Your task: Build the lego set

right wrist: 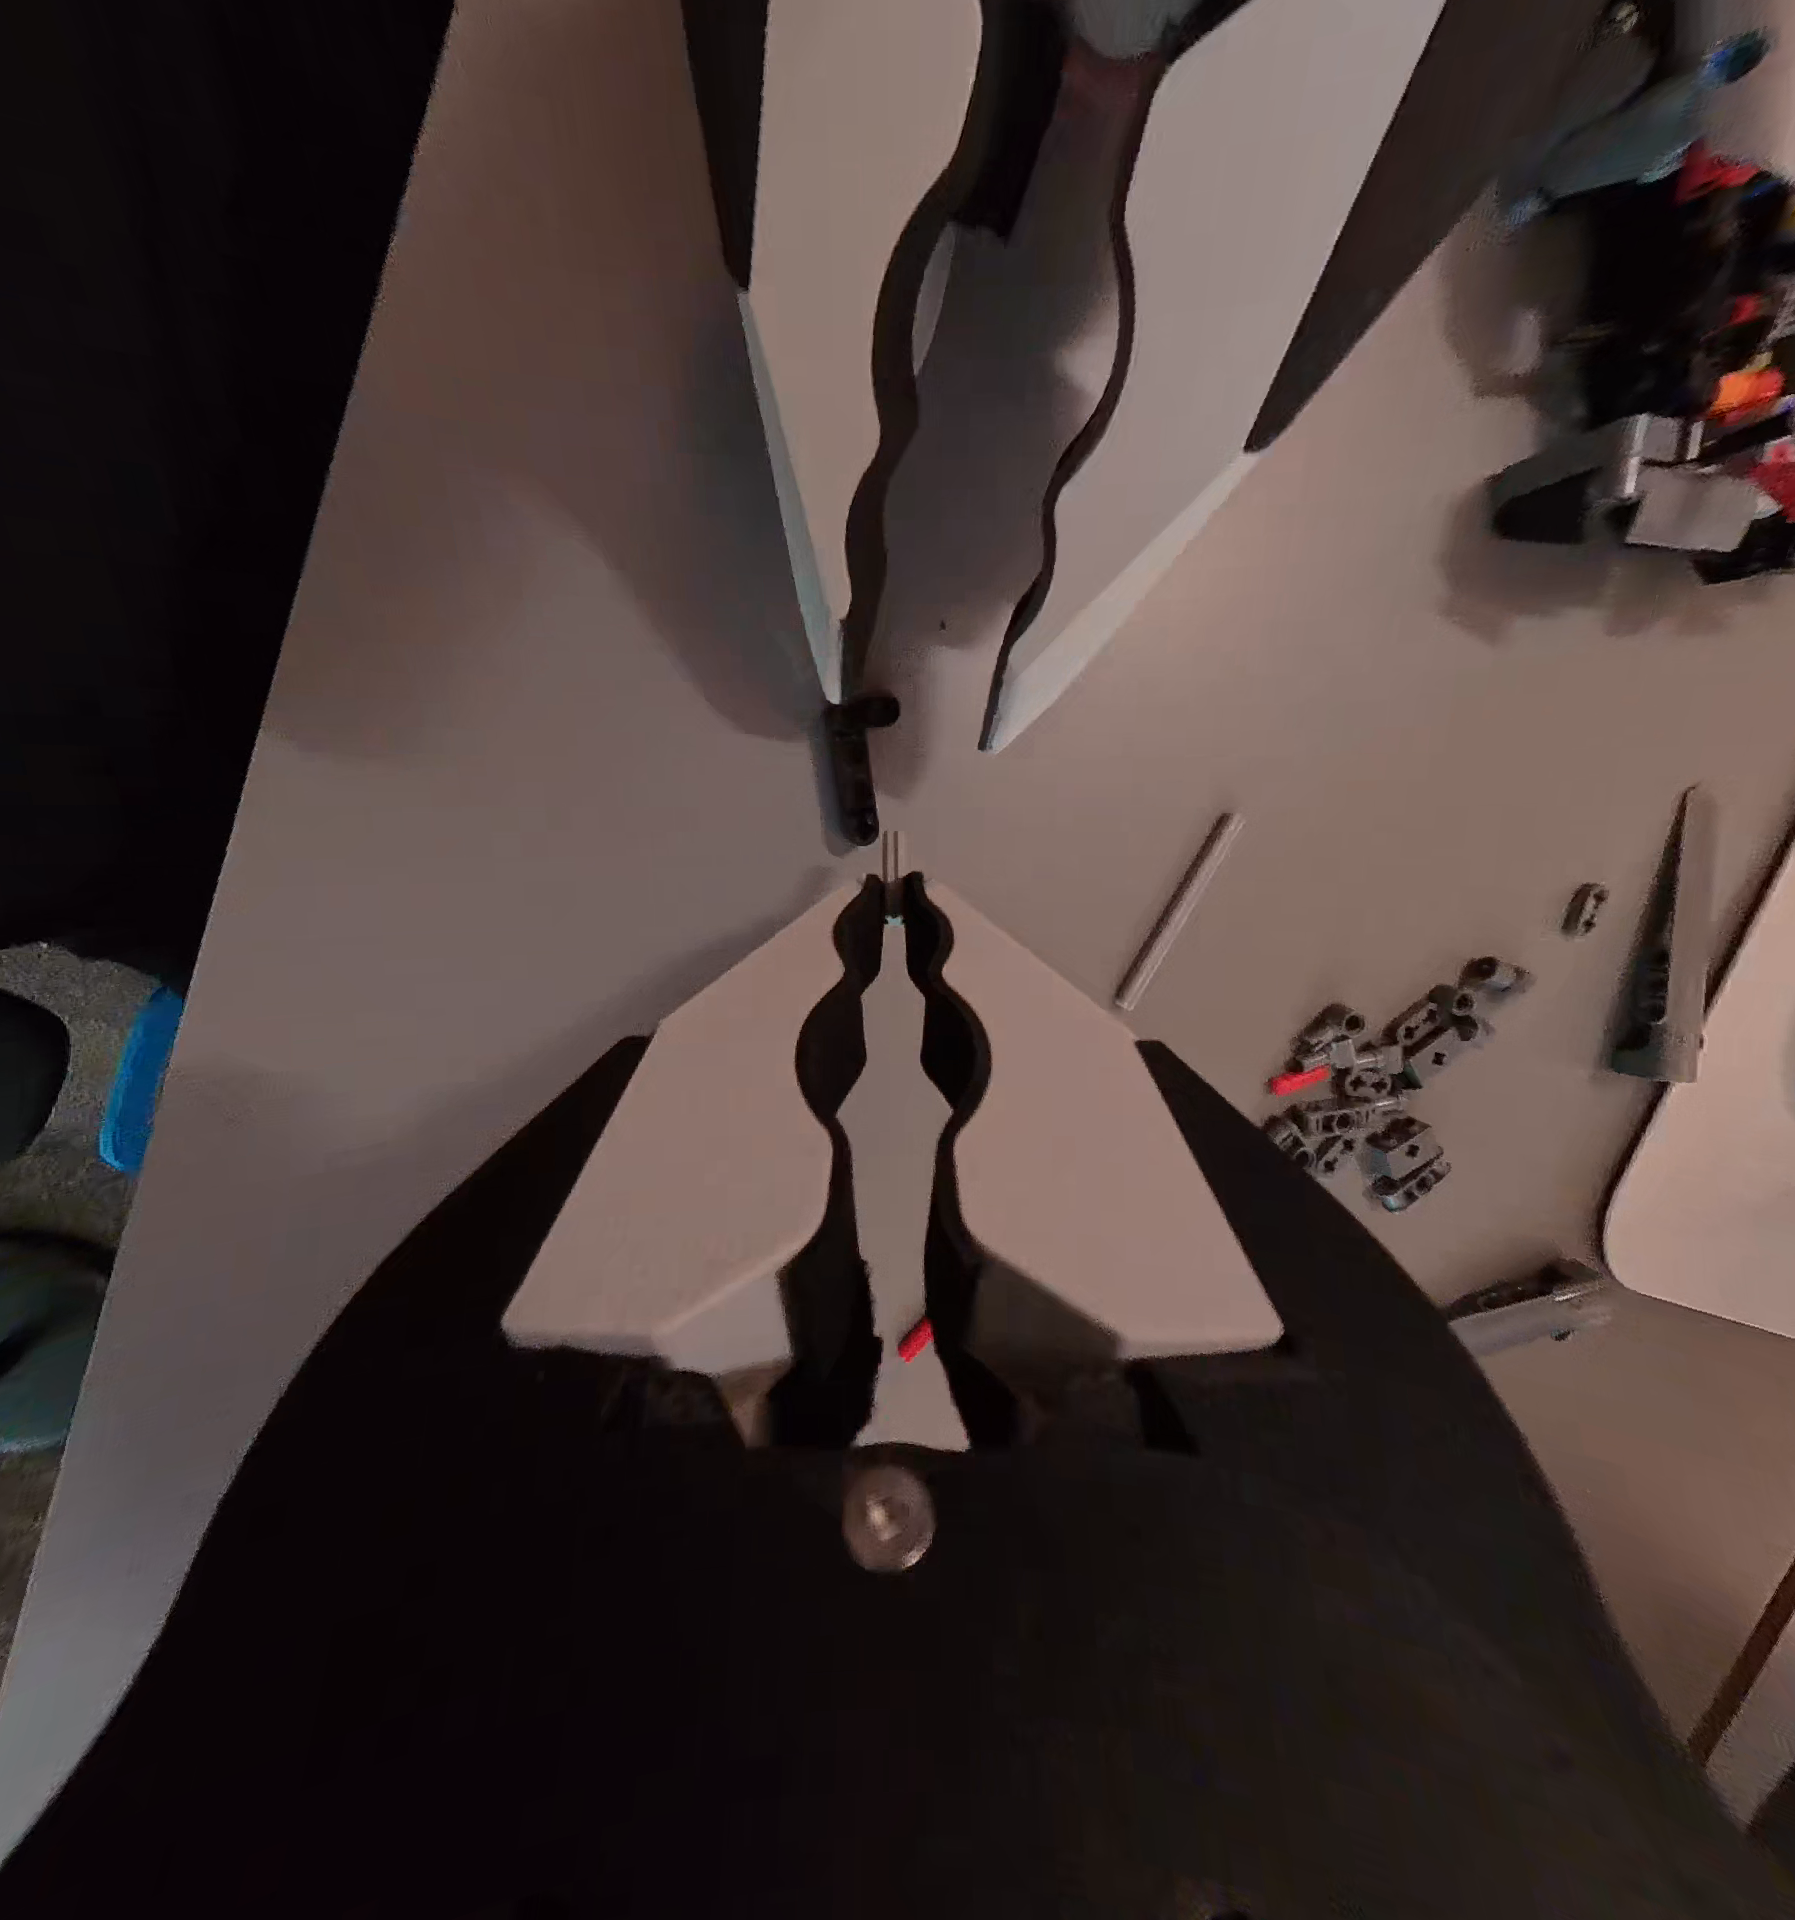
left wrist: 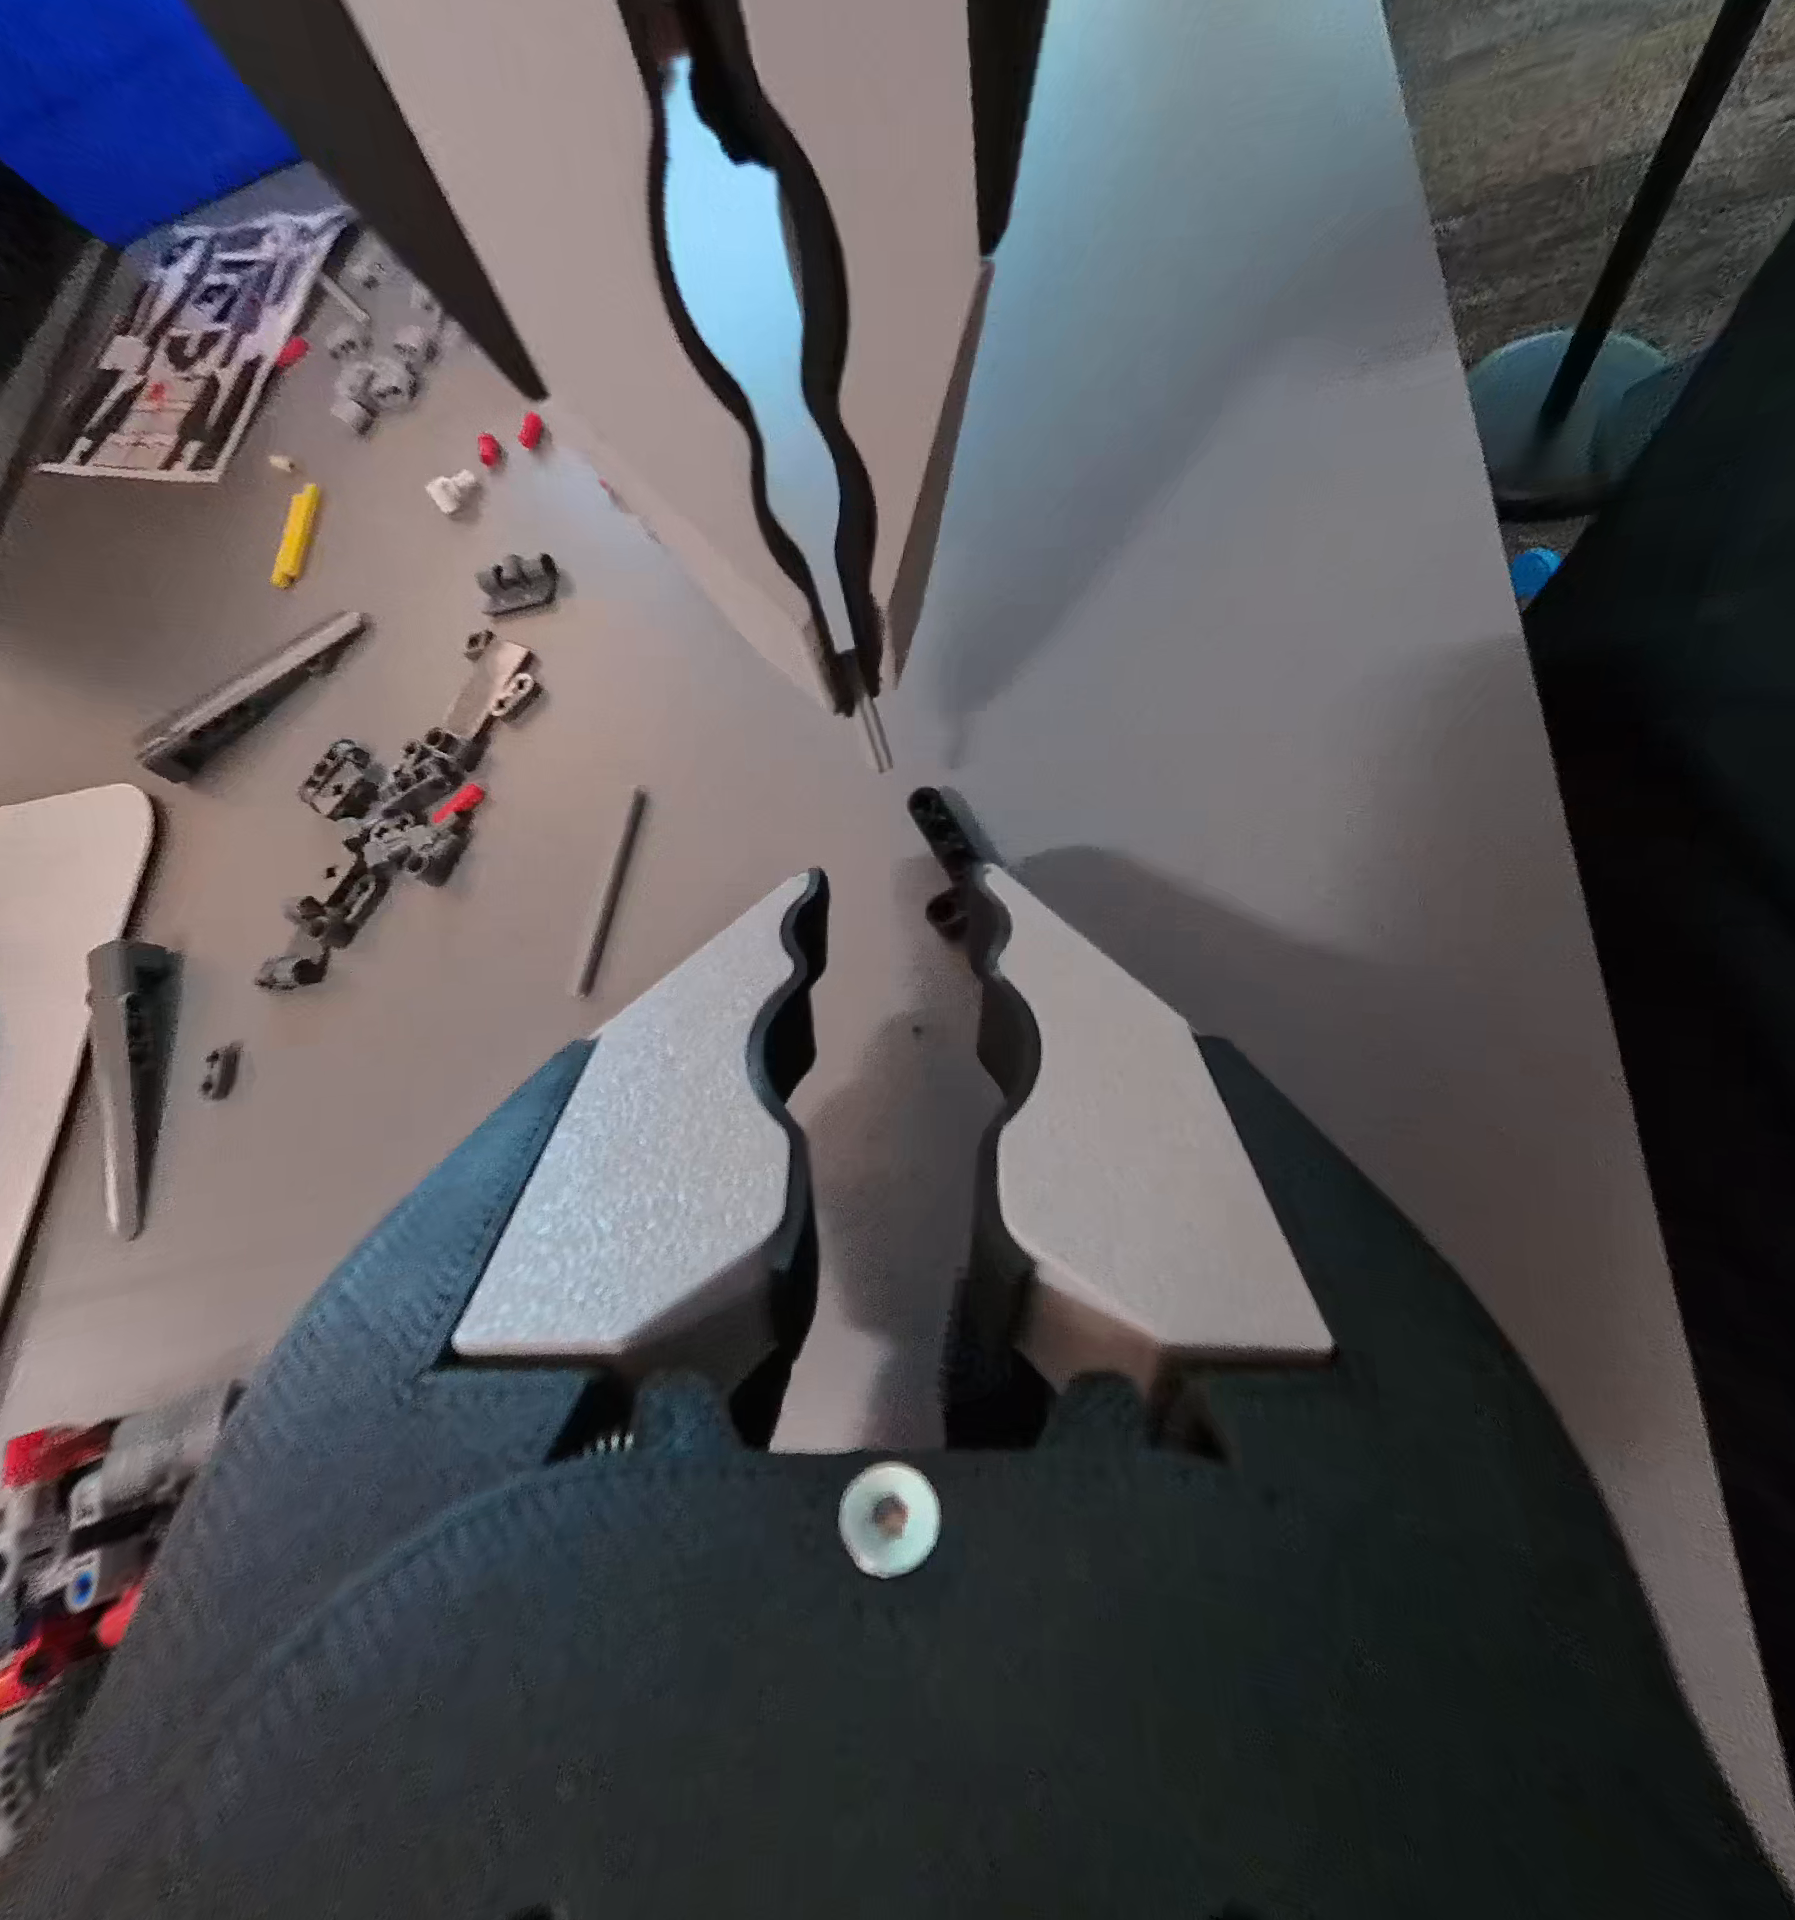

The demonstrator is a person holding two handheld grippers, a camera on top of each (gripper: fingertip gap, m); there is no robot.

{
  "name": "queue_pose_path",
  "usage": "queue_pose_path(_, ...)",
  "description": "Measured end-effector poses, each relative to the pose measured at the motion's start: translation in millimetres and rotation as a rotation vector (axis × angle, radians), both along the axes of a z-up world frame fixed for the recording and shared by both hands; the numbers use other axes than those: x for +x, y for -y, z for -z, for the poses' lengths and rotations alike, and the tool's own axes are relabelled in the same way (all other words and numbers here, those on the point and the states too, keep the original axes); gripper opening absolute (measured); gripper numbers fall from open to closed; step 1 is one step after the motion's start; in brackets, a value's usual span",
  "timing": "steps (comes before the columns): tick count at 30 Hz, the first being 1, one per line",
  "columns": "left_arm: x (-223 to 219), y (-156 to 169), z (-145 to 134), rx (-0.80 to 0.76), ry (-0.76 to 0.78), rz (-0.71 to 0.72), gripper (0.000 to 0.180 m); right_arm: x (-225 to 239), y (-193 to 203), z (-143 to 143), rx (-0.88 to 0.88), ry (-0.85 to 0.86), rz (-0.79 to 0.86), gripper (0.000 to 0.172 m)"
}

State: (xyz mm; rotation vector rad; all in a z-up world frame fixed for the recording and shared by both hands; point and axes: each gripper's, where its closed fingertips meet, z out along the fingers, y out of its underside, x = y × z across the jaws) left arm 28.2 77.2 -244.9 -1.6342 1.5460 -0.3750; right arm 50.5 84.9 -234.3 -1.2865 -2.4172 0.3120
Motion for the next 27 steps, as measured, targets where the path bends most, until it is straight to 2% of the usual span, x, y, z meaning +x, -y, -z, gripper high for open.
queue_pose_path(10, 2, 4, 9, 0.052, -0.049, 0.026, 0.016, 5, 2, 14, 0.008, 0.193, 0.032, 0.001)
queue_pose_path(27, 7, 1, 15, 0.08, -0.067, 0.033, 0.008, 5, 3, 15, 0.031, 0.283, 0.047, 0.001)
